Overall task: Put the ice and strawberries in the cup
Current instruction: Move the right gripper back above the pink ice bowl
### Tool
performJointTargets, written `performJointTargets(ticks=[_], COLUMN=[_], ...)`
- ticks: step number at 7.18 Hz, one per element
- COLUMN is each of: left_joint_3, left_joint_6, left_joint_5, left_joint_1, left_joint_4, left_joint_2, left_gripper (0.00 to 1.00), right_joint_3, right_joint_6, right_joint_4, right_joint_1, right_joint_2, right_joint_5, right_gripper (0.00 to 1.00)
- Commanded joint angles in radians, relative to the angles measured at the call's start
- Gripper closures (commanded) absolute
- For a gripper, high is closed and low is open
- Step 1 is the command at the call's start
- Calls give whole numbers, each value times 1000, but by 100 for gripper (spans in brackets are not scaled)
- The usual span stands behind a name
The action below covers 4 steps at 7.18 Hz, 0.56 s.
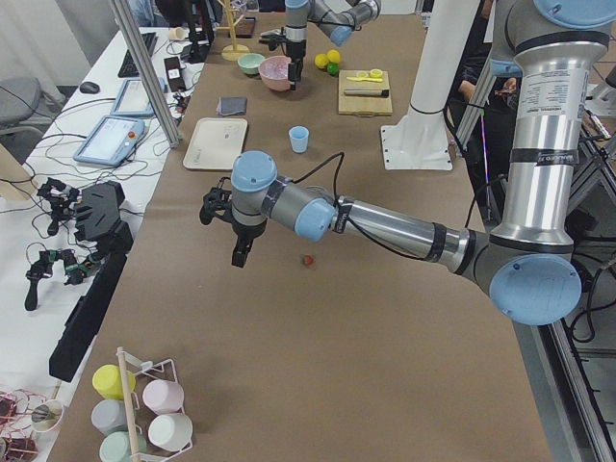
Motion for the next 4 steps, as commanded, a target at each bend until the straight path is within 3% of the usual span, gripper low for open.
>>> performJointTargets(ticks=[1, 3, 4], left_joint_3=[2, -55, -61], left_joint_6=[-357, -404, -404], left_joint_5=[9, 192, 222], left_joint_1=[97, 271, 310], left_joint_4=[-209, -285, -285], left_joint_2=[42, 119, 127], left_gripper=[2, 2, 2], right_joint_3=[22, 25, 24], right_joint_6=[-145, -247, -249], right_joint_4=[13, 13, 13], right_joint_1=[74, 130, 137], right_joint_2=[-99, -171, -181], right_joint_5=[7, 4, 2], right_gripper=[1, 1, 1])
